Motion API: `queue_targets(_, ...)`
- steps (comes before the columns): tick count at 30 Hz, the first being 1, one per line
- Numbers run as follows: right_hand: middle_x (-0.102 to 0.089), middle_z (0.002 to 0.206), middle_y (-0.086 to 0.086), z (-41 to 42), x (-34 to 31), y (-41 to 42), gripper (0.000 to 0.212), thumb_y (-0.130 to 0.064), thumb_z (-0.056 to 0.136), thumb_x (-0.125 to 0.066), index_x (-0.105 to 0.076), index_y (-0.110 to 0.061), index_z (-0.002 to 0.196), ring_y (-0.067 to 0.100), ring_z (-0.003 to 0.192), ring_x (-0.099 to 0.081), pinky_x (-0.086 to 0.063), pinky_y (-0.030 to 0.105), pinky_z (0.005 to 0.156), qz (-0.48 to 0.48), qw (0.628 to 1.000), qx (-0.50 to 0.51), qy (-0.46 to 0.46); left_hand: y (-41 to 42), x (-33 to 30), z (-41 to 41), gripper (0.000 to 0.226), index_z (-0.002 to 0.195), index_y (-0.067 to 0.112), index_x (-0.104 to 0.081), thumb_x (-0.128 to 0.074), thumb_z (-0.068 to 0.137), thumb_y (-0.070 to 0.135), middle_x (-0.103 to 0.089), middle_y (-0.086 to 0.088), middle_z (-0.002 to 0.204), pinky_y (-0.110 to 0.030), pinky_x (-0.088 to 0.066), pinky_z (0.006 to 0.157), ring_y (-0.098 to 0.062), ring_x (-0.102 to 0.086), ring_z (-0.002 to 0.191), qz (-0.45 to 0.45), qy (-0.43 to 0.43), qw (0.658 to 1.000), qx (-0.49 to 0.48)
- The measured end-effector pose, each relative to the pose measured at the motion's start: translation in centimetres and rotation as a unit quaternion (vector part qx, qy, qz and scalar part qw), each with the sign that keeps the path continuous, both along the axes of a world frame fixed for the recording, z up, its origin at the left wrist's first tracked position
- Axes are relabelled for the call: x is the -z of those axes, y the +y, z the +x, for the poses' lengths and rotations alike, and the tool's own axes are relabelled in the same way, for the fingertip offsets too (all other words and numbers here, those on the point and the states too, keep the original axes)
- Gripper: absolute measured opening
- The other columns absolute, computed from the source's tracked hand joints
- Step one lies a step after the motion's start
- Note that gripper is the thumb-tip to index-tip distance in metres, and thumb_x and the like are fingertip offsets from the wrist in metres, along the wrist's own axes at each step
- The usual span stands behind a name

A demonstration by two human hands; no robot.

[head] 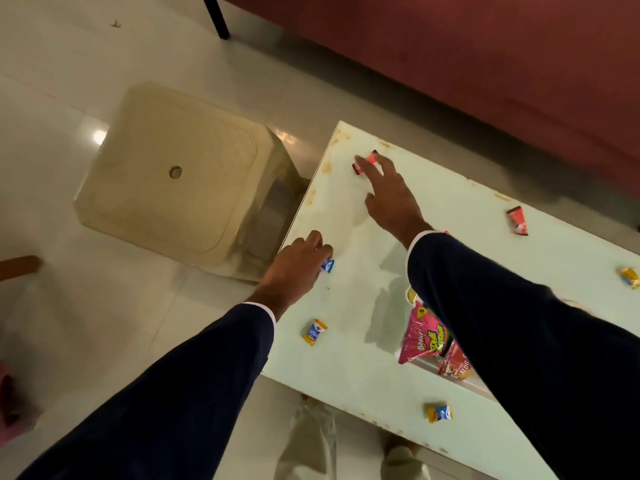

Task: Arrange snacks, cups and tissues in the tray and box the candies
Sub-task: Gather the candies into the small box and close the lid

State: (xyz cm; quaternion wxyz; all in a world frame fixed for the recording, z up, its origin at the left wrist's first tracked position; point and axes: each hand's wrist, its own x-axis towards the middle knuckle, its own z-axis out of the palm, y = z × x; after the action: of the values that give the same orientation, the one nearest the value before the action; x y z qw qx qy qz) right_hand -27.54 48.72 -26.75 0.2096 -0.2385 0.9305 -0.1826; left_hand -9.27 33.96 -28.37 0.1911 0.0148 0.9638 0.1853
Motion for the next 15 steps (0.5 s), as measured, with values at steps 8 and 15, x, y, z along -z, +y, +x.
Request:
queue_targets(8,-0.044,0.140,0.013,-1.7,1.0,-2.7,0.051,0.004,0.094,-0.048,-0.048,-0.016,0.141,0.034,0.122,-0.046,-0.056,0.047,0.091,0.068,0.995,-0.039,0.064,-1.1,0.6,1.3,0.013,0.092,0.013,-0.054,-0.066,0.091,0.008,-0.056,-0.001,0.094,-0.044,-0.053,0.064,-0.021,-0.055,0.076,0.107,0.020,0.988,-0.112)
queue_targets(15,-0.052,0.110,0.013,0.4,0.8,-1.3,0.008,-0.006,0.096,-0.052,-0.056,-0.008,0.103,0.033,0.085,-0.059,-0.053,0.041,0.070,0.033,0.999,0.000,0.027,-0.3,-0.2,2.5,0.035,0.119,0.023,-0.068,-0.066,0.092,0.001,-0.060,-0.001,0.080,-0.017,-0.053,0.066,-0.011,-0.064,0.069,0.349,-0.041,0.867,-0.354)
